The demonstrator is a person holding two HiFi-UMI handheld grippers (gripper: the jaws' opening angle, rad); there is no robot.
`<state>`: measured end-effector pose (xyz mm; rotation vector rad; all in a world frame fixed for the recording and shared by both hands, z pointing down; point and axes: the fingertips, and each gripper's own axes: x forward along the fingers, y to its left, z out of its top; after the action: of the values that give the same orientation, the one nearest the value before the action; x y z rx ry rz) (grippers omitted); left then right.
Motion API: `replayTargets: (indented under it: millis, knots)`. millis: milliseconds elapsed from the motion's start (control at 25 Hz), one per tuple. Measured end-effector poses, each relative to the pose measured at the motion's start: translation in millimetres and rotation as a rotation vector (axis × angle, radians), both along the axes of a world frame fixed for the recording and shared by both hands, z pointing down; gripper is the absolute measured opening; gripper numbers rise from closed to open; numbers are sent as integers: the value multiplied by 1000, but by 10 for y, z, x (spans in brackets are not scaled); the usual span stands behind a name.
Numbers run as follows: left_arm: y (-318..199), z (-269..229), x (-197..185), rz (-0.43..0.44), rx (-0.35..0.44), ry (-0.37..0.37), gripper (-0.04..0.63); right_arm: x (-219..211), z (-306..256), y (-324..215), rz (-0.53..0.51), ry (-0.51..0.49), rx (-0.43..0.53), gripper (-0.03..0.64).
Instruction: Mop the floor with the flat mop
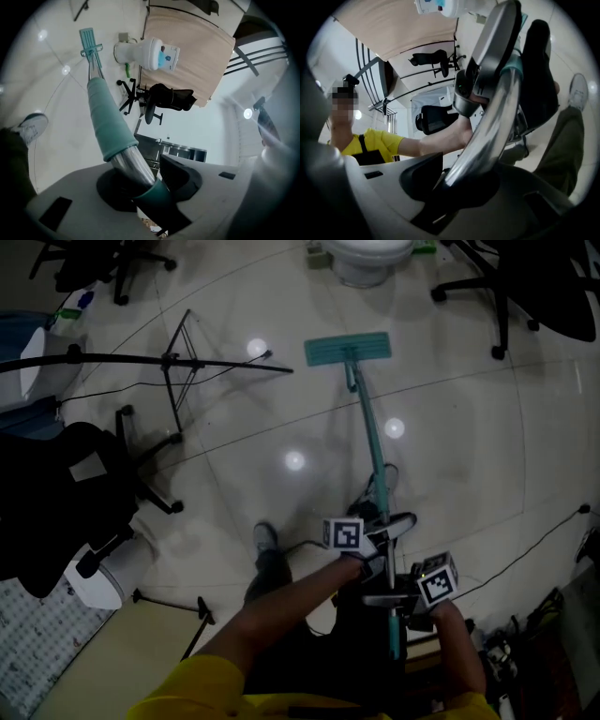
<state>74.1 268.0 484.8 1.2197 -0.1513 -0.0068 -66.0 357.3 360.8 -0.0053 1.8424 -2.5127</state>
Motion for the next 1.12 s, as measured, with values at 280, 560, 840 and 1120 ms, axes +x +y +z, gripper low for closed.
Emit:
replayTargets:
  millis: [280, 560, 840, 1120]
  knots:
    - [-228, -188, -128, -183, 111, 80, 164, -27, -67, -35, -98, 17, -12, 112]
    - [-1631, 235, -351, -142, 214, 55, 176, -262, 435, -1298, -199, -25, 95, 115]
    - [-2154, 362, -561, -122, 238, 74, 176, -524, 565, -1916, 29, -42, 75, 94]
    - [-833, 117, -587, -181, 94, 33, 153, -363, 238, -588, -94, 29, 2, 94]
